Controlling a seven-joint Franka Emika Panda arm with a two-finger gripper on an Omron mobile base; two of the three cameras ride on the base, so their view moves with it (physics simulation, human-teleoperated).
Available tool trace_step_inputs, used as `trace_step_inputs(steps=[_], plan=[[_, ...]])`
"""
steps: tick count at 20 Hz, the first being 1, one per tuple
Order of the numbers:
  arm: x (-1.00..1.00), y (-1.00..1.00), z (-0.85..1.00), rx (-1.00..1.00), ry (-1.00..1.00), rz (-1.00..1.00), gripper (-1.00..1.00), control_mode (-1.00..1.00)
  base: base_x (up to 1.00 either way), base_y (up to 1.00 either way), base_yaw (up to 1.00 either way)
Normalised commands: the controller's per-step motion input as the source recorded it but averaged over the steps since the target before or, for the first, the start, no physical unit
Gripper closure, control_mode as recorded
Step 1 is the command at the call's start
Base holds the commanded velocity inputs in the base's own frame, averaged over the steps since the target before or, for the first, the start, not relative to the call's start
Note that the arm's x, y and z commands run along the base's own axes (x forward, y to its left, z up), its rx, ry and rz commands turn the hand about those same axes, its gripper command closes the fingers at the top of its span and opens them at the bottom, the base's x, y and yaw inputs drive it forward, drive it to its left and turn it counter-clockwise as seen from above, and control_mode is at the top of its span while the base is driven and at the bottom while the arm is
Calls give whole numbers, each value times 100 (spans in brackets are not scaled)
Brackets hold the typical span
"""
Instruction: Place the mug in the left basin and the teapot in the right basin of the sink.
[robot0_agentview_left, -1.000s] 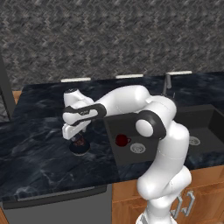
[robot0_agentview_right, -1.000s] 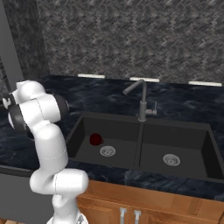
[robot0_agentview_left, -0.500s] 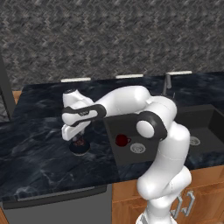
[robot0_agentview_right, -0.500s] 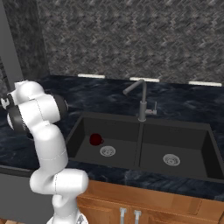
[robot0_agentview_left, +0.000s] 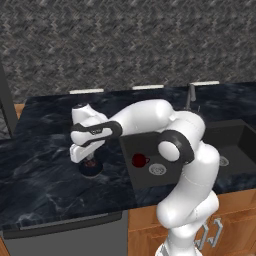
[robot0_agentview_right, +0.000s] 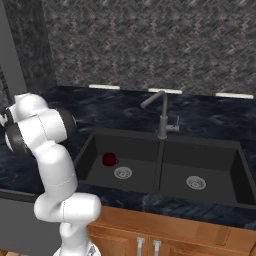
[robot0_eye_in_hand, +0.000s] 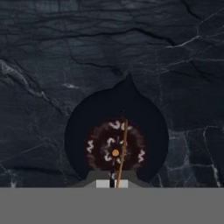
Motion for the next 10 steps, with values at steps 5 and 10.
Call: trace_step_inputs(steps=[5, 10], plan=[[-13, -13, 11, 0, 0, -2, 100, -100, 0, 0, 0], [-16, -24, 34, 0, 0, 0, 100, -100, 0, 0, 0]])
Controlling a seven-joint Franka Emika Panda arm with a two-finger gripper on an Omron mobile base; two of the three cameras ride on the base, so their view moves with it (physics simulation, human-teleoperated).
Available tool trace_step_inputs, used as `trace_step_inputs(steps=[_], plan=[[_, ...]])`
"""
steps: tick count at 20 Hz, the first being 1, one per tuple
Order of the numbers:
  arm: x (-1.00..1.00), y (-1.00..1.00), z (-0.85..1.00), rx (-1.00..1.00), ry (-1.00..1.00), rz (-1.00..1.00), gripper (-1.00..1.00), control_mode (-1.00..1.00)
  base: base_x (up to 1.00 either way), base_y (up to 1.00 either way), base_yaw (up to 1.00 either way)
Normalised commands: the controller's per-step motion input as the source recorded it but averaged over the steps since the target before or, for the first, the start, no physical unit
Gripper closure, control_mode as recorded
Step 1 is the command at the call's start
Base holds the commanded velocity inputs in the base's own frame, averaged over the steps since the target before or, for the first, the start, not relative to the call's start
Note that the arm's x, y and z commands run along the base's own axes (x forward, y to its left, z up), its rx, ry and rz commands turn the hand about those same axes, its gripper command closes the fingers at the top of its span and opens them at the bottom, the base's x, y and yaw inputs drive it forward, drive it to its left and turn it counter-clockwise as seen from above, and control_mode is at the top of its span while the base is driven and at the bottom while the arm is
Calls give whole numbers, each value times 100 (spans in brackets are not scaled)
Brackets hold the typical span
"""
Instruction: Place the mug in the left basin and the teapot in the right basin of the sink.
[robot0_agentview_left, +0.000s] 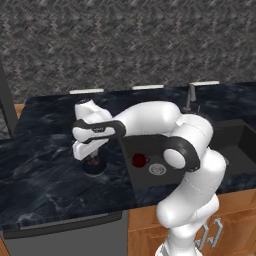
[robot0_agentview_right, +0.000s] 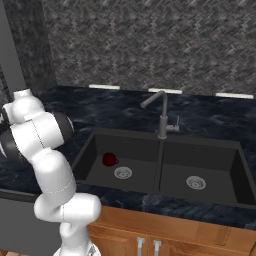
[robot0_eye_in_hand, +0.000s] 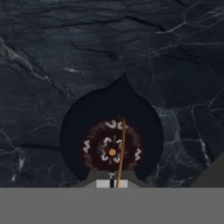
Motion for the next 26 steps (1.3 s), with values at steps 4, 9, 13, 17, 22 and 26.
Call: trace_step_inputs(steps=[4, 9, 13, 17, 22, 26], plan=[[-23, -37, 41, 0, 0, 0, 100, -100, 0, 0, 0], [-33, -46, 36, 5, 0, -3, 100, -100, 0, 0, 0], [-35, -48, 34, 8, 0, -2, 100, -100, 0, 0, 0], [-34, -49, 30, 5, 0, -2, 100, -100, 0, 0, 0], [-27, -46, 32, 2, 0, -1, 100, -100, 0, 0, 0], [-27, -43, 33, 0, 0, -2, 100, -100, 0, 0, 0]])
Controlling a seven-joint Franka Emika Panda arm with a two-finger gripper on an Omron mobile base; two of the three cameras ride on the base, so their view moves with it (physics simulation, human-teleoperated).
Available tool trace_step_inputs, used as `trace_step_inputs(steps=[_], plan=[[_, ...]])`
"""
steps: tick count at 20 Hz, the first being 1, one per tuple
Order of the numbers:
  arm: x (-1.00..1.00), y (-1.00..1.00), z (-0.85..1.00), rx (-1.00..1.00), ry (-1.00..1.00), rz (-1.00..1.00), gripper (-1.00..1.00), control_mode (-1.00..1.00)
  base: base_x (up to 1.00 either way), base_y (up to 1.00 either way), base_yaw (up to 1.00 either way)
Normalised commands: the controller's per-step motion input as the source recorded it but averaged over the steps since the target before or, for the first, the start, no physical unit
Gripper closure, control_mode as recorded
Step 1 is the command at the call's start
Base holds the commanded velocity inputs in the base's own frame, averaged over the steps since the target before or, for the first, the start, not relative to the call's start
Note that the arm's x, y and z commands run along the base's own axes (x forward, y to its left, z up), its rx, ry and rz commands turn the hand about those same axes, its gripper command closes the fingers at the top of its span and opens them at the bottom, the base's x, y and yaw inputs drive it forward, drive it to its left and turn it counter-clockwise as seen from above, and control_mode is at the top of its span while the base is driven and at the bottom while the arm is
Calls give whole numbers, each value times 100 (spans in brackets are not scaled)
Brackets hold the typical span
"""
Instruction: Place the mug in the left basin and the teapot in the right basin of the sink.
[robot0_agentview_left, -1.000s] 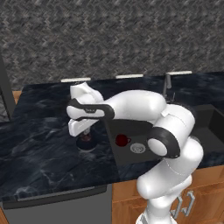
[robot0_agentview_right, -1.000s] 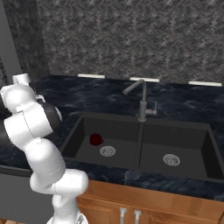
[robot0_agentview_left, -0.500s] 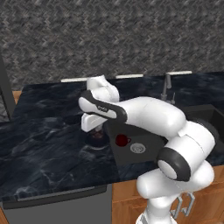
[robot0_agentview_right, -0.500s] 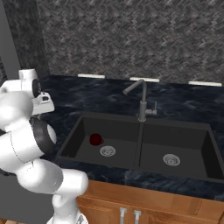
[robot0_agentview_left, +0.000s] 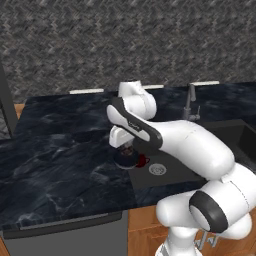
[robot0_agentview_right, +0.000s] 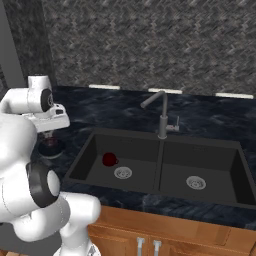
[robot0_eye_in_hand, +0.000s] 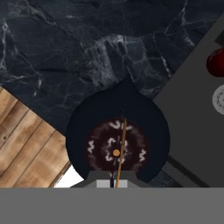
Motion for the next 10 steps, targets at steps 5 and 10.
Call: trace_step_inputs(steps=[5, 10], plan=[[-30, -44, 29, 0, 0, -4, 100, -100, 0, 0, 0], [-25, -45, 24, 0, 0, -6, 100, -100, 0, 0, 0]])
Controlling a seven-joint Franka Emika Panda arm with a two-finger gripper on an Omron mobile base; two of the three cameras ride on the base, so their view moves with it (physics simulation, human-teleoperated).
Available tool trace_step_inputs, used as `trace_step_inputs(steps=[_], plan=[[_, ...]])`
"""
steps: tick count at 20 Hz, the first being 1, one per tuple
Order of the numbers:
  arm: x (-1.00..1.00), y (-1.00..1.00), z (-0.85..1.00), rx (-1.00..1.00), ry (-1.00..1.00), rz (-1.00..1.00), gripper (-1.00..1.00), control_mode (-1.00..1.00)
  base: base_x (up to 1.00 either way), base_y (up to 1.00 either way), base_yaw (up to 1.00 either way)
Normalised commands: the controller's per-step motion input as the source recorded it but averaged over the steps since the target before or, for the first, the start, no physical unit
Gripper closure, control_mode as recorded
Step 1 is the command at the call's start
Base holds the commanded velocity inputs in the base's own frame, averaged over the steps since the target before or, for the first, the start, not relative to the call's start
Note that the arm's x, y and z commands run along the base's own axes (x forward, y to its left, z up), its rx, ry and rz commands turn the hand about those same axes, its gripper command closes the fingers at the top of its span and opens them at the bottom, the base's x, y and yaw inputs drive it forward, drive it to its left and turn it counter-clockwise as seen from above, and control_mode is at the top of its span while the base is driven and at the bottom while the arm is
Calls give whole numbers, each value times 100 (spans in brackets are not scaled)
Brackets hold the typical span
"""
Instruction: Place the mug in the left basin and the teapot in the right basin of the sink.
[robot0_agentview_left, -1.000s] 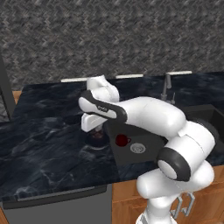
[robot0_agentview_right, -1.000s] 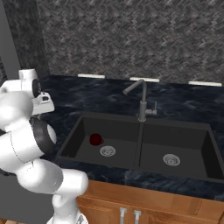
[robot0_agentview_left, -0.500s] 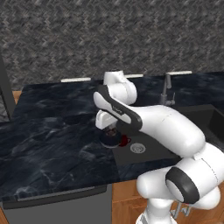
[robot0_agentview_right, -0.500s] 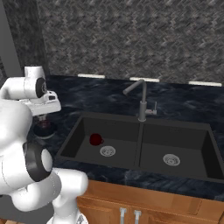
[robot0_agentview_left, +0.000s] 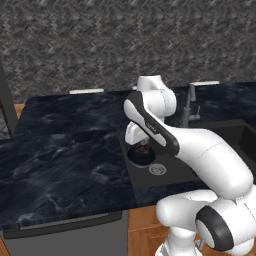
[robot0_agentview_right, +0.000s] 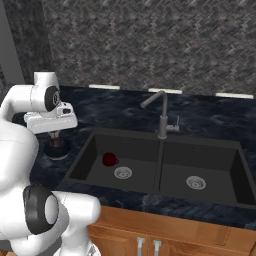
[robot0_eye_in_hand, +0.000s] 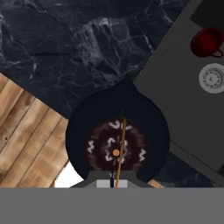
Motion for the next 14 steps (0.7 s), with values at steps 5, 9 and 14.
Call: trace_step_inputs(steps=[5, 9, 14], plan=[[-20, -46, 18, 0, 0, -5, 100, -100, 0, 0, 0], [-22, -47, 14, 0, 0, -5, 100, -100, 0, 0, 0], [-24, -49, 11, 0, 0, -4, 100, -100, 0, 0, 0]])
